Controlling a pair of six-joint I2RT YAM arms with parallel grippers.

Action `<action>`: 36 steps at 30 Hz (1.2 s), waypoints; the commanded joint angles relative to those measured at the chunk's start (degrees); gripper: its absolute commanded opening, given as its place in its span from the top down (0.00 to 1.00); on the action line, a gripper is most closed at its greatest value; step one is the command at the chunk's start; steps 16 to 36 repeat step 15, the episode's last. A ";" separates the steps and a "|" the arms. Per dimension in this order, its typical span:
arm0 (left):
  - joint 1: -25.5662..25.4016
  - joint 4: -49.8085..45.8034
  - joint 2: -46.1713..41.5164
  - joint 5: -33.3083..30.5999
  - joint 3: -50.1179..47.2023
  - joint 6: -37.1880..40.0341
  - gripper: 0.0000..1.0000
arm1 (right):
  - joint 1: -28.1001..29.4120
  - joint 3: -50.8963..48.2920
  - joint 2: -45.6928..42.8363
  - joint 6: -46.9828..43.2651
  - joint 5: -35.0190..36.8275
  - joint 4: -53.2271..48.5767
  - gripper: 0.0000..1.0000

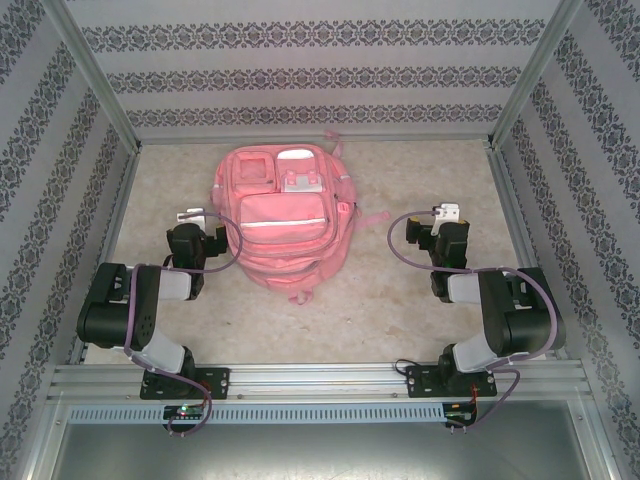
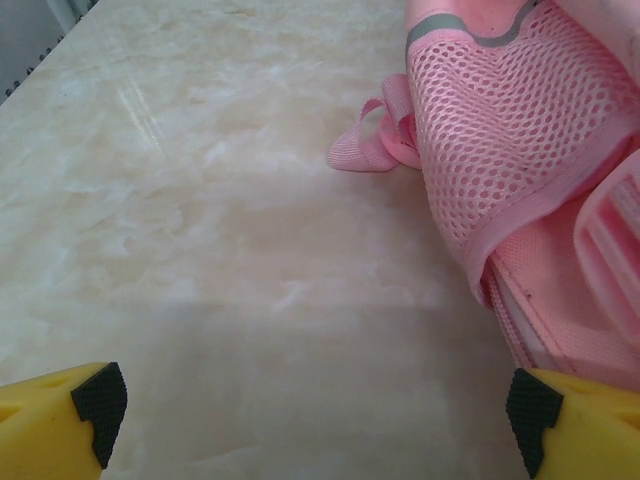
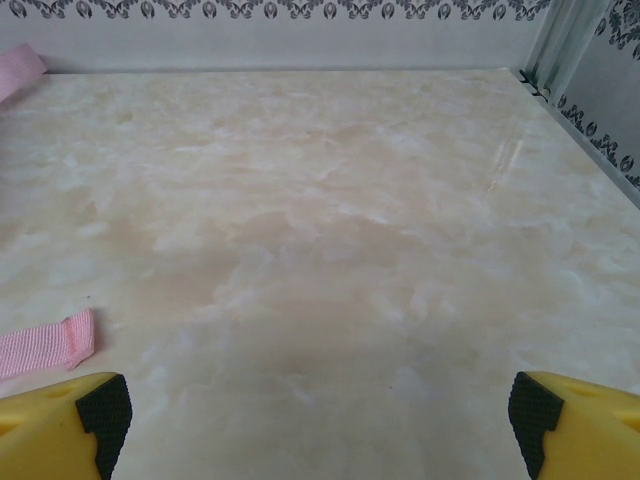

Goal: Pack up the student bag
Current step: Reset both arms

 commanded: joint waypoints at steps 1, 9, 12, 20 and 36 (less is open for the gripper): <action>0.16 4.40 0.13 4.08 0.07 0.87 0.01 | -0.33 0.93 0.12 -0.63 -1.27 2.09 0.02; 0.17 4.77 0.26 4.08 0.02 0.88 0.01 | -0.36 0.93 0.22 -0.59 -1.42 2.07 0.02; 0.21 4.70 0.26 4.08 0.00 0.84 0.01 | -0.42 0.93 0.25 -0.50 -1.53 2.08 0.02; 0.23 4.77 0.23 4.08 0.01 0.87 0.01 | -0.39 0.93 0.16 -0.58 -1.64 2.06 0.02; 0.23 4.77 0.23 4.08 0.01 0.87 0.01 | -0.39 0.93 0.16 -0.58 -1.64 2.06 0.02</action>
